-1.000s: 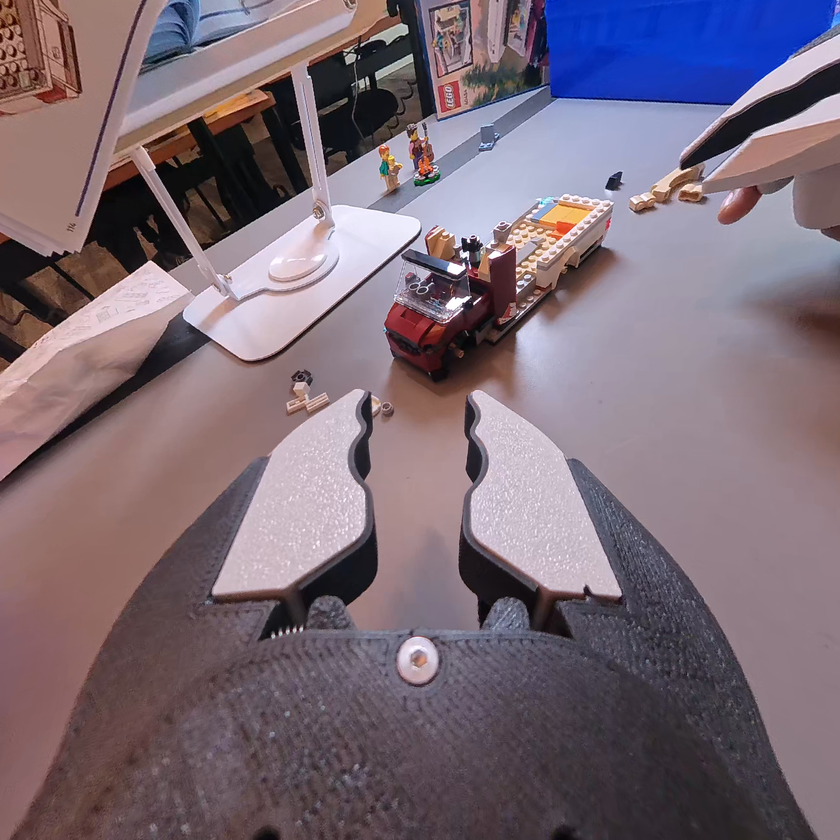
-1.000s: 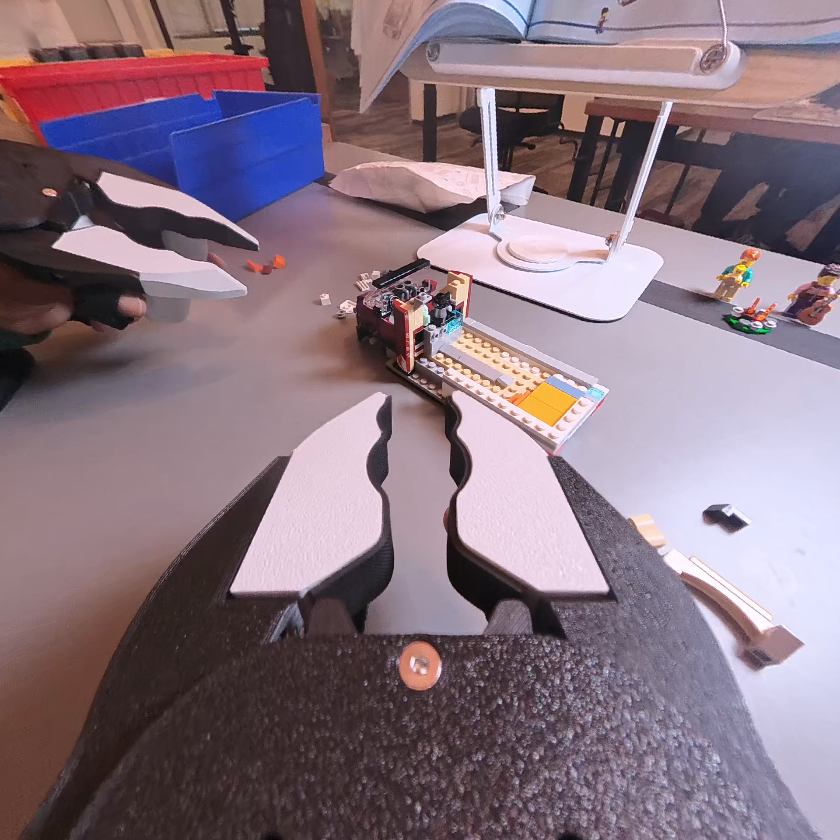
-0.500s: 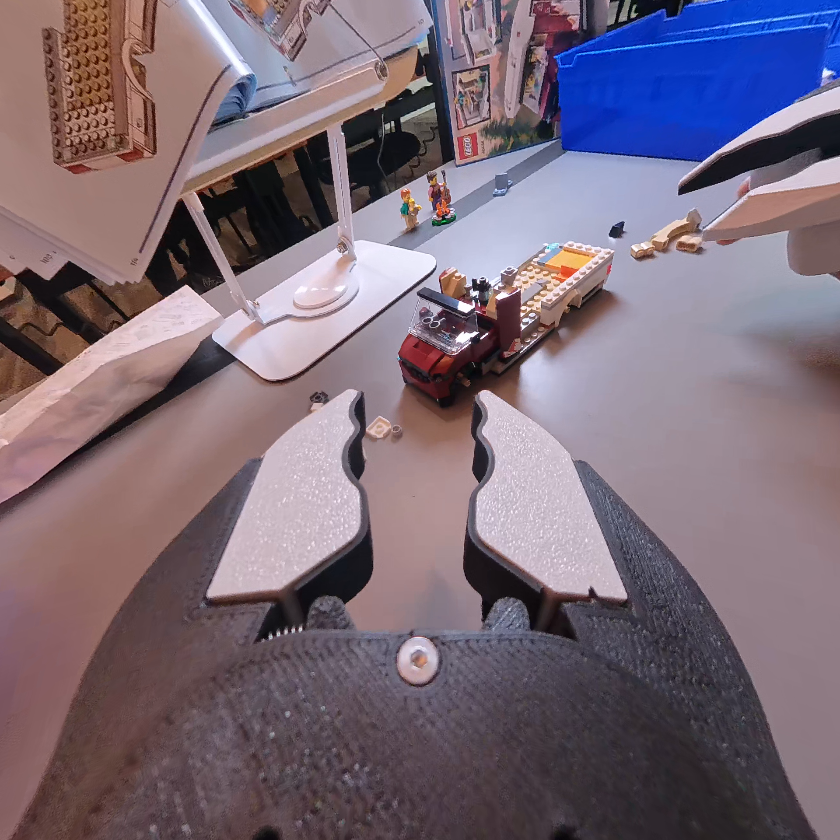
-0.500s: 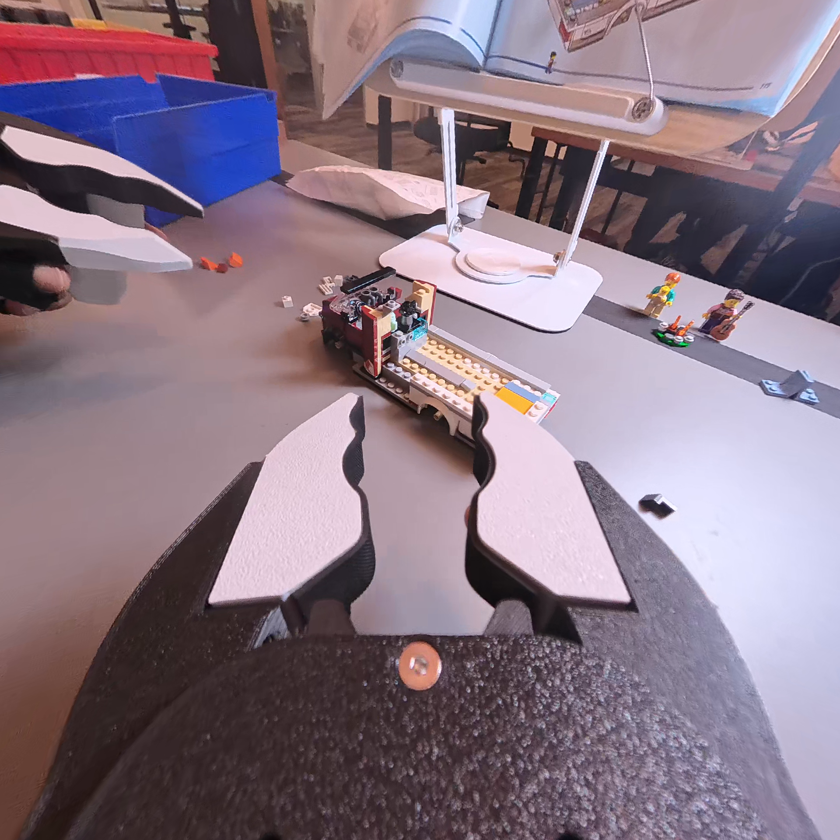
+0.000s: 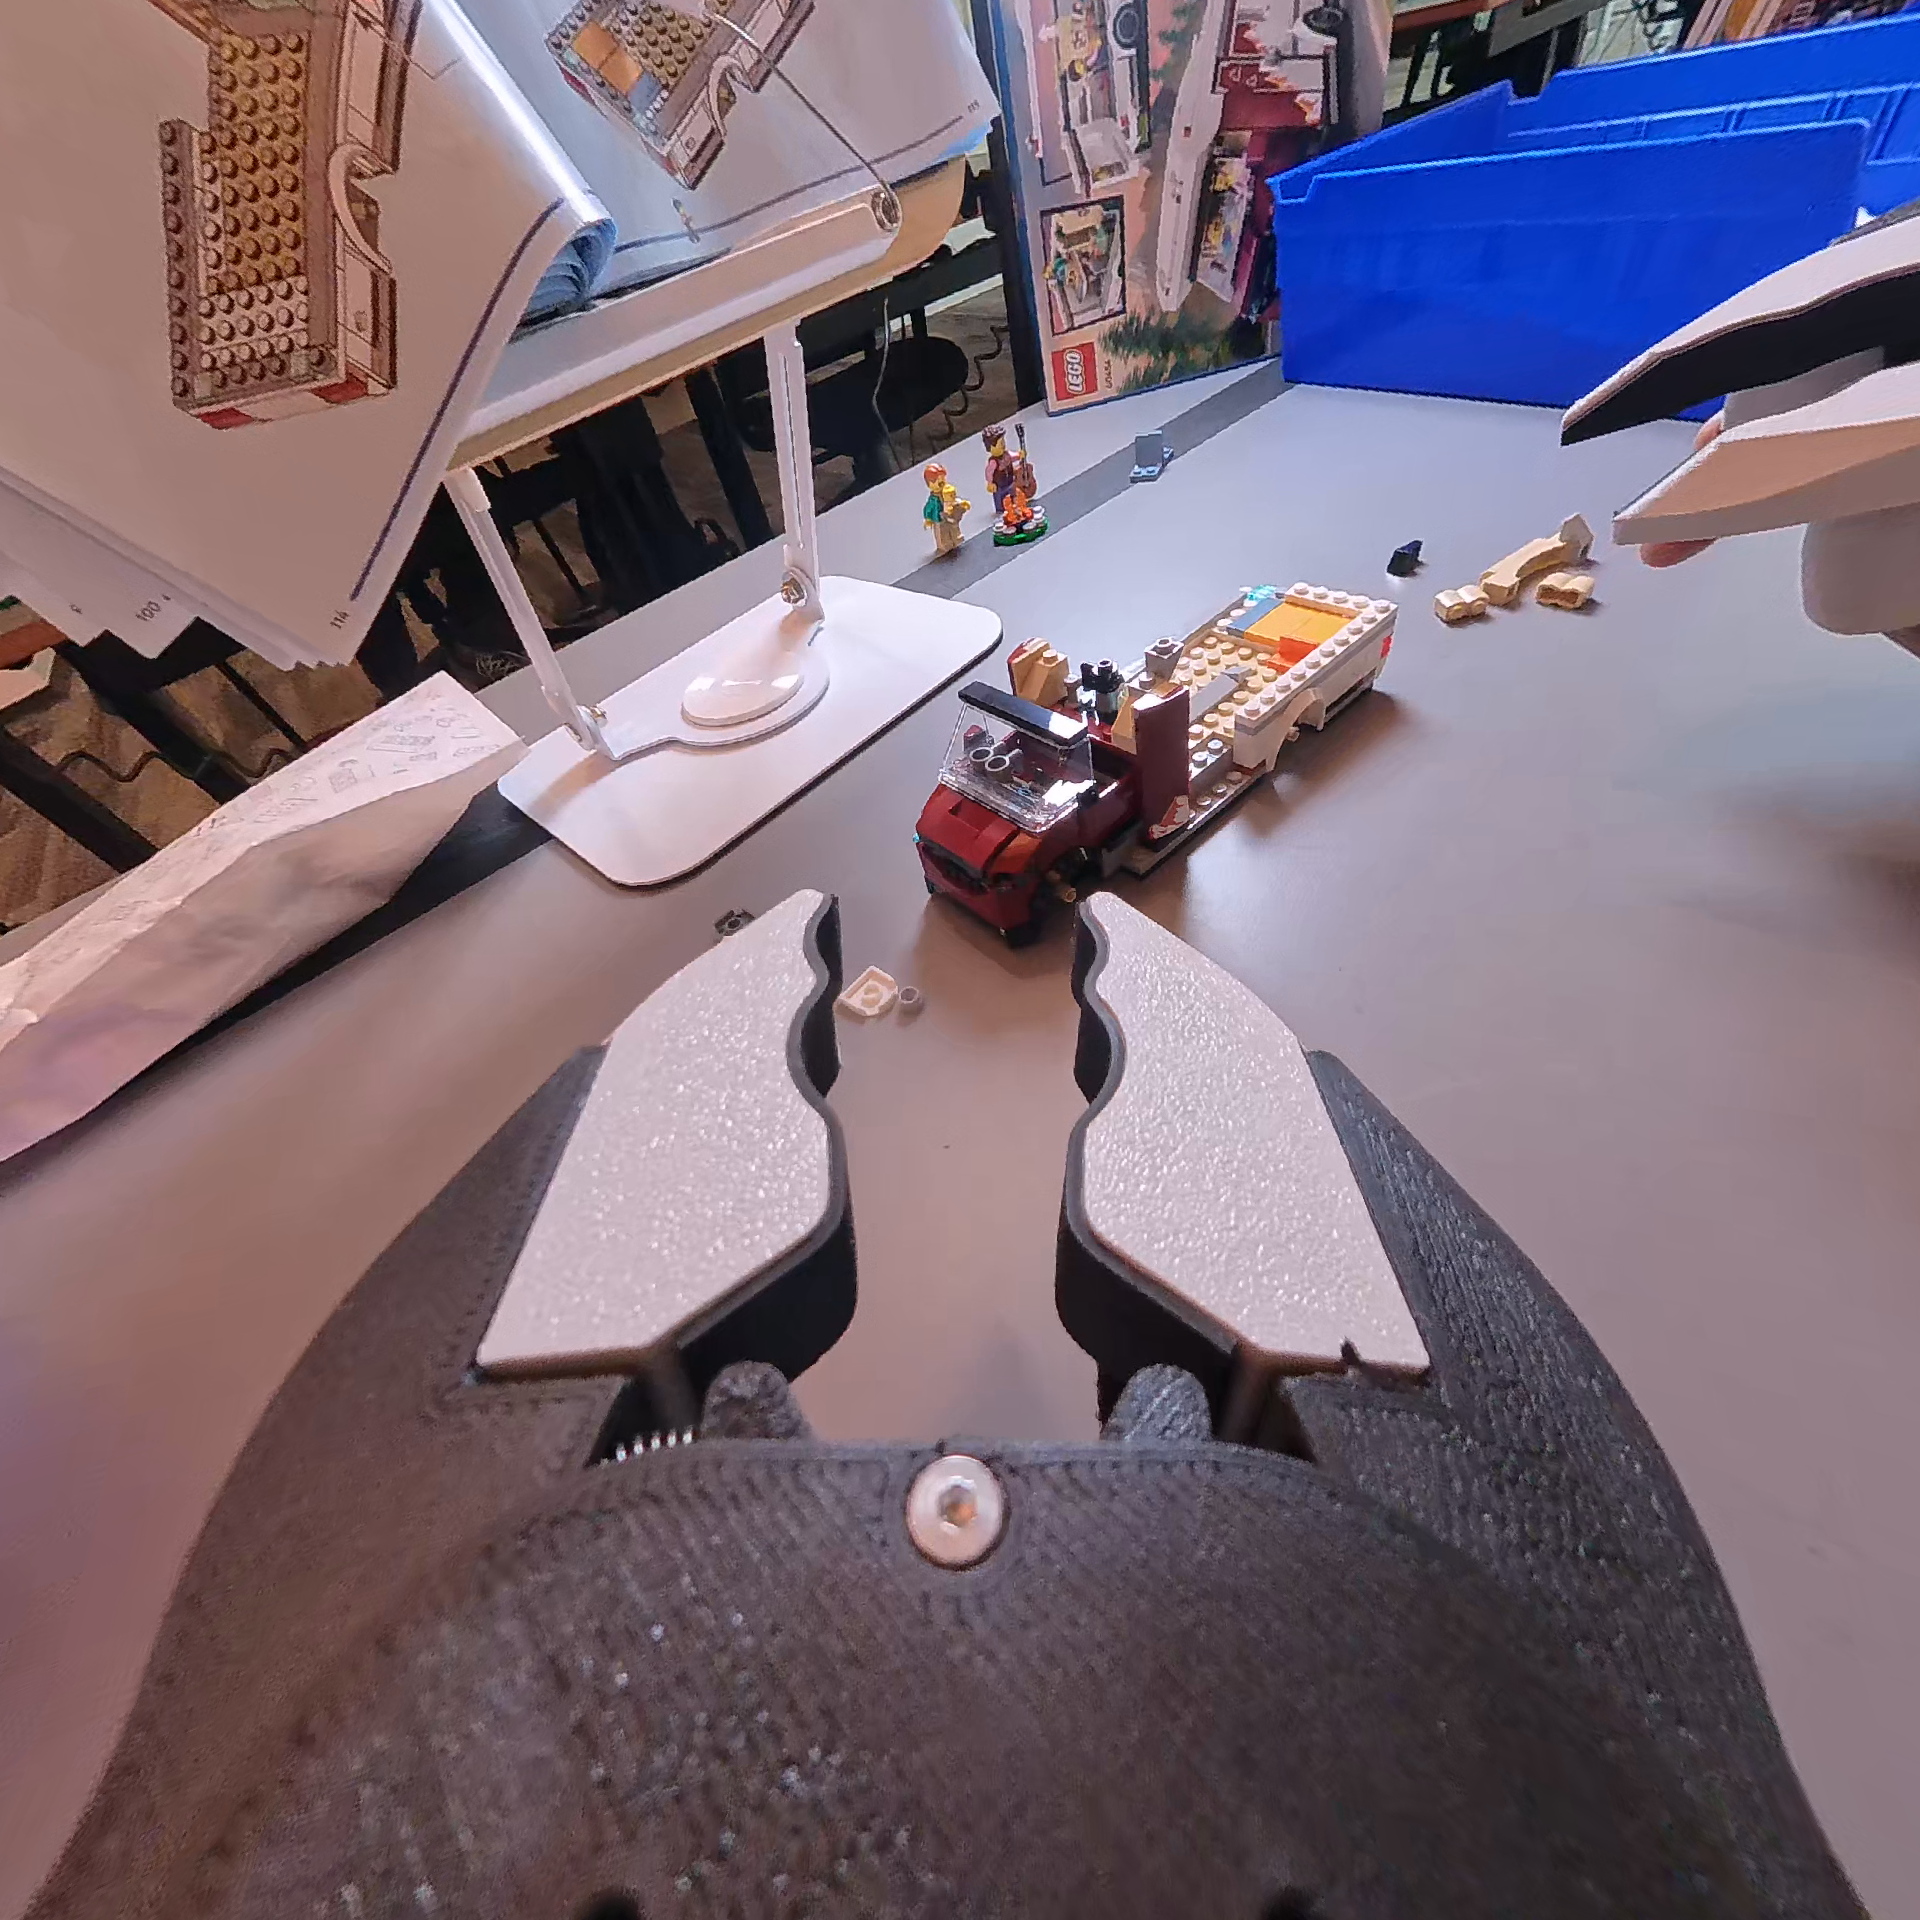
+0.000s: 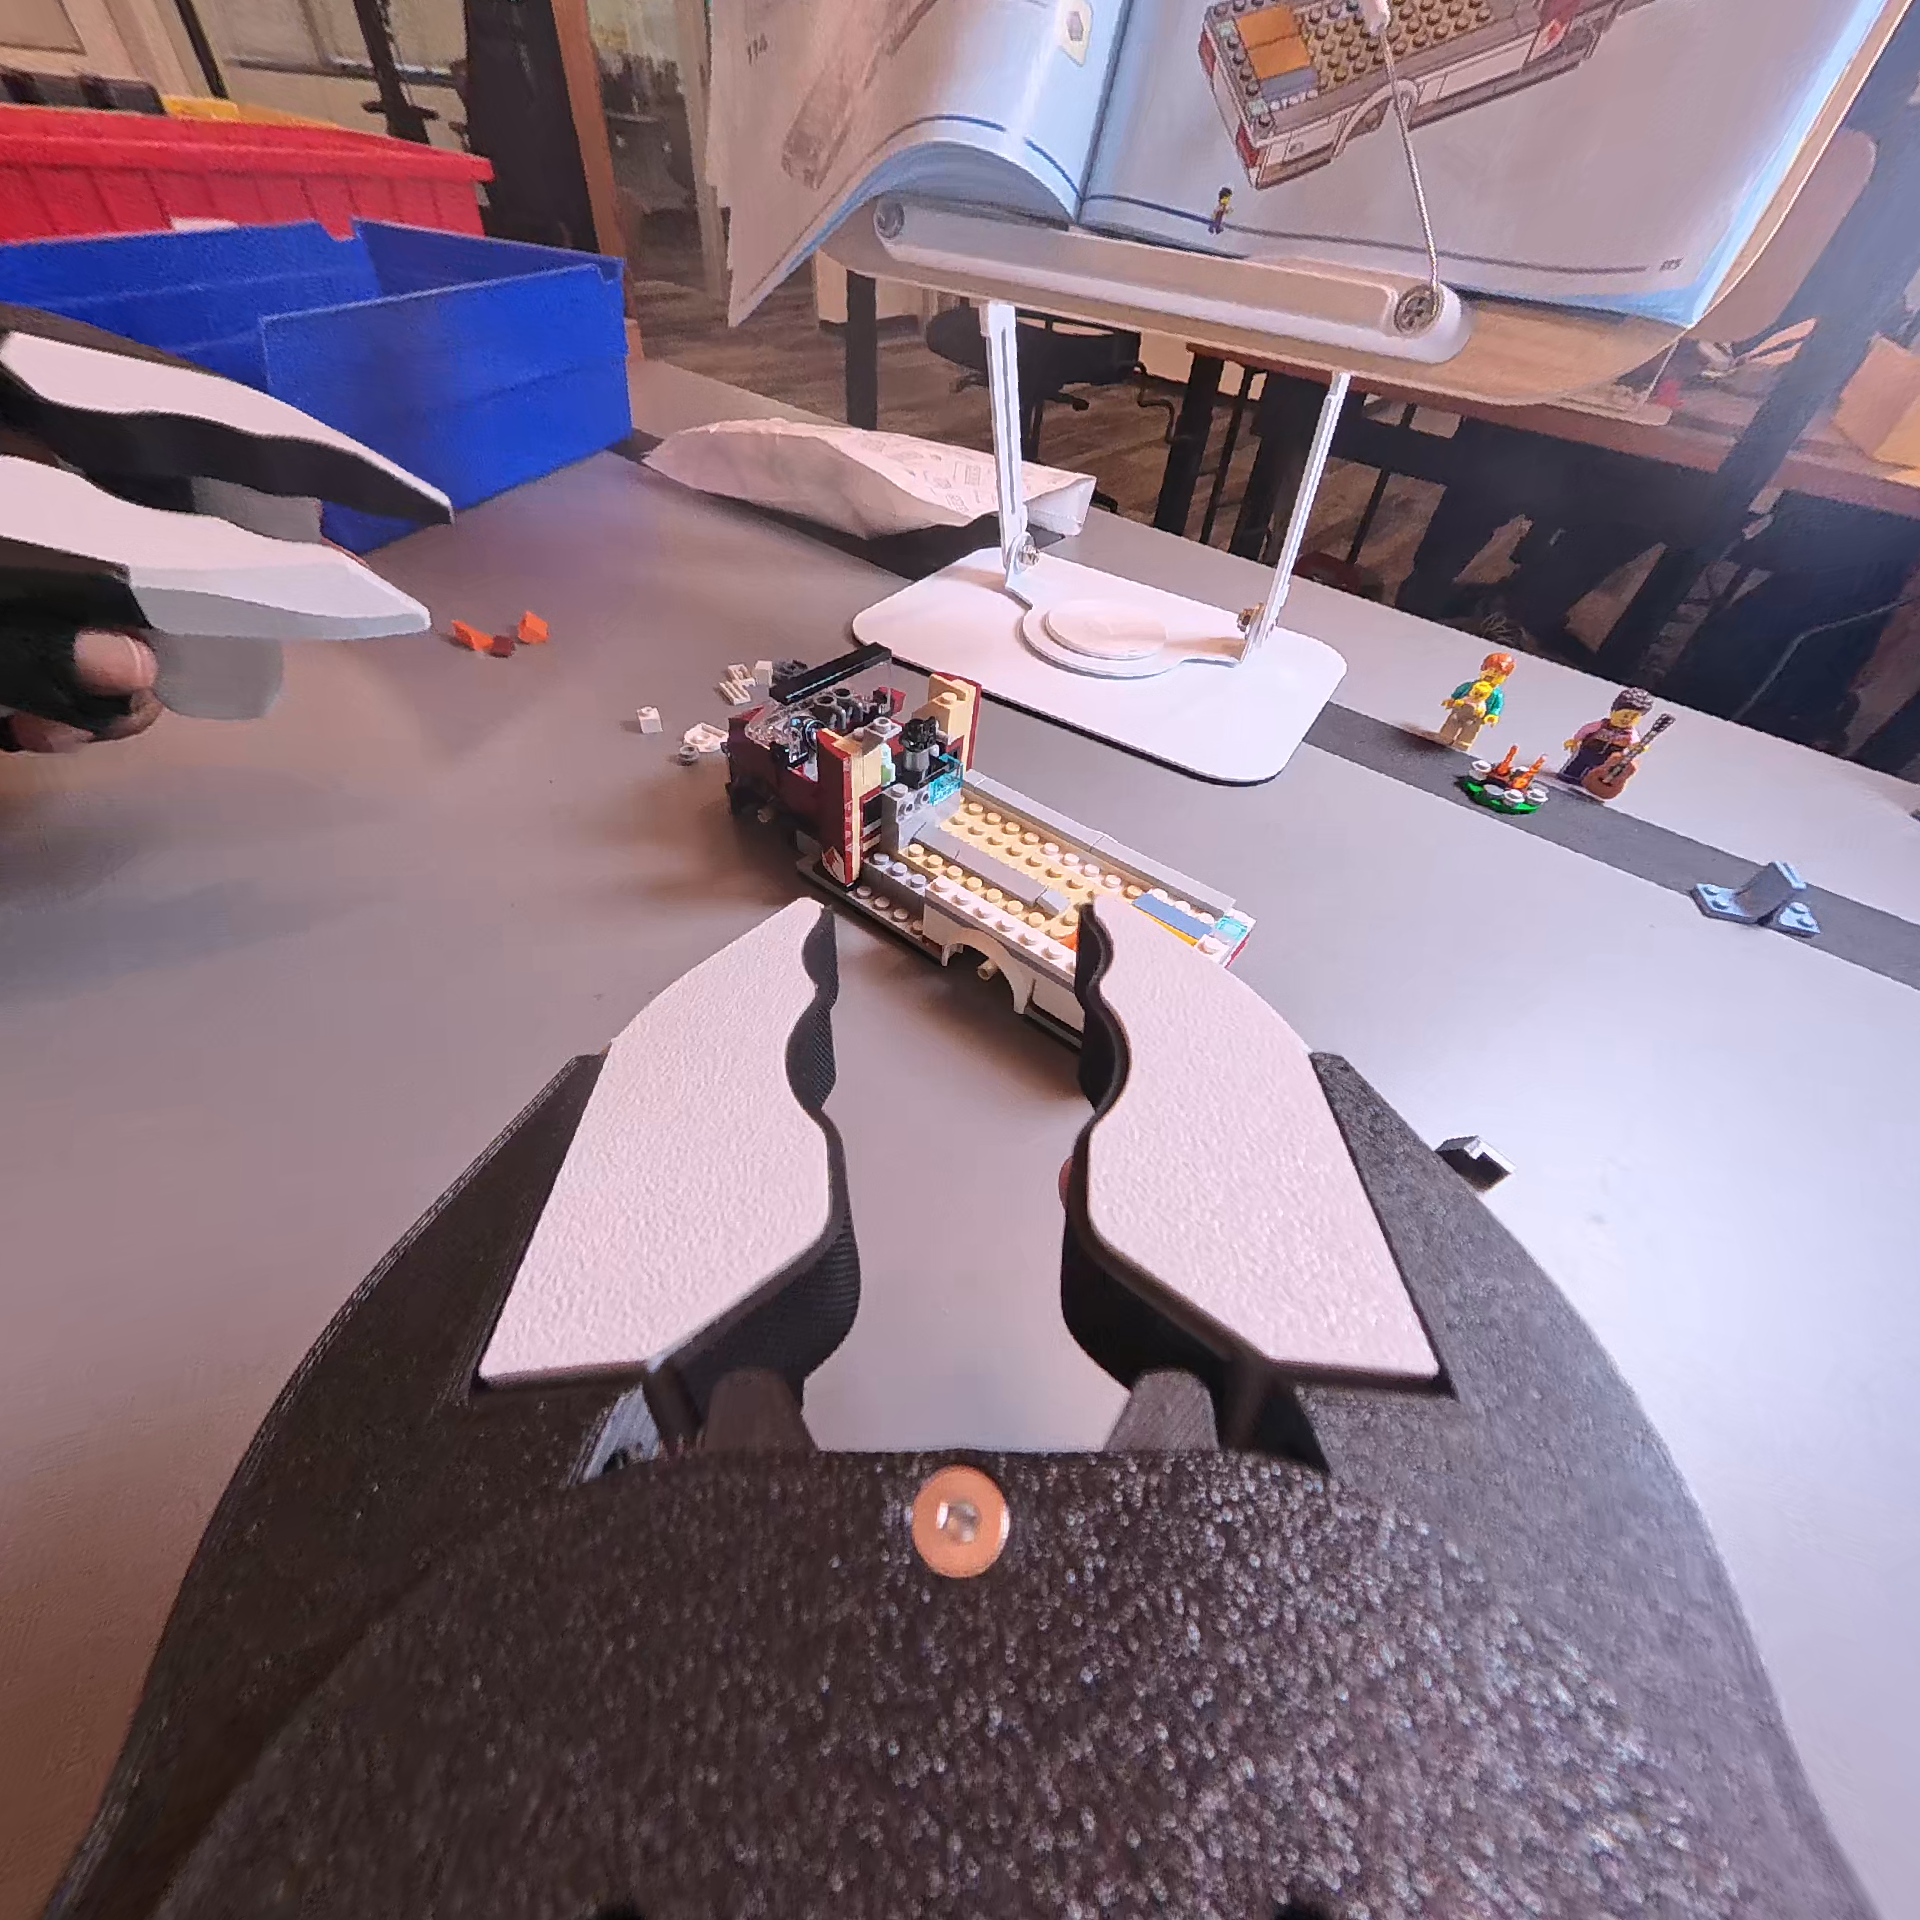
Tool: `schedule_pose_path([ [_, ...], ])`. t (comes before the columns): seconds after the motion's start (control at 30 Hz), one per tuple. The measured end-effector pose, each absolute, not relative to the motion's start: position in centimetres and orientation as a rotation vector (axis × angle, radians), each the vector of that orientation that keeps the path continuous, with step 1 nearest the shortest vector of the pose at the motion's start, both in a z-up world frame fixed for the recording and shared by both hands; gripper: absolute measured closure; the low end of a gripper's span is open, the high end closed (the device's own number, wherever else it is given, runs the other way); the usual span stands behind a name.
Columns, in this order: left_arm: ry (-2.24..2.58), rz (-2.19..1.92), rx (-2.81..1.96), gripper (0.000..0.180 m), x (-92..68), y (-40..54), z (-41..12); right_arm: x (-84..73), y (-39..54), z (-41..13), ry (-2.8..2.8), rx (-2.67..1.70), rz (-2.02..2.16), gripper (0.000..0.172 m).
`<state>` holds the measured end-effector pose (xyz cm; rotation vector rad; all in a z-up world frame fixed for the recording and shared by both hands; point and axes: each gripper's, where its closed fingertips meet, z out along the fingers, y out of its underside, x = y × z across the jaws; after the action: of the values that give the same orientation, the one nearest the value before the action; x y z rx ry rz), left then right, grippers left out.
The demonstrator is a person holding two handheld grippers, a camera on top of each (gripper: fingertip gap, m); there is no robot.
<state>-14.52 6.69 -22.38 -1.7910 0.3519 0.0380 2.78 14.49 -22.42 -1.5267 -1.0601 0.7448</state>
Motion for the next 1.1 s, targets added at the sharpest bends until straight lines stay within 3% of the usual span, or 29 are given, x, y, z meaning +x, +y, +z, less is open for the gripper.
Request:
schedule_pose_path([
  [0.57, 0.373, -0.006, -1.854, 0.132, -14.1, 7.0, -24.1, 1.9, 13.6, -24.4, -1.172, -1.597, 0.770, 0.128],
  [0.8, 0.573, 0.020, -1.973, 0.125, -14.4, 8.8, -26.3, 0.8, 16.3, -26.1, -1.461, -1.546, 0.578, 0.127],
  [0.87, 0.635, -0.005, -1.992, 0.125, -14.4, 9.9, -26.7, 0.4, 17.6, -26.2, -1.561, -1.522, 0.524, 0.123],
  [1.0, 0.717, -0.032, -2.033, 0.122, -14.4, 12.0, -27.2, -0.5, 20.1, -26.8, -1.782, -1.452, 0.405, 0.092],
  [1.1, 0.722, -0.033, -1.992, 0.125, -13.8, 13.0, -26.2, -1.1, 21.0, -27.7, -1.942, -1.476, 0.434, 0.081],
])
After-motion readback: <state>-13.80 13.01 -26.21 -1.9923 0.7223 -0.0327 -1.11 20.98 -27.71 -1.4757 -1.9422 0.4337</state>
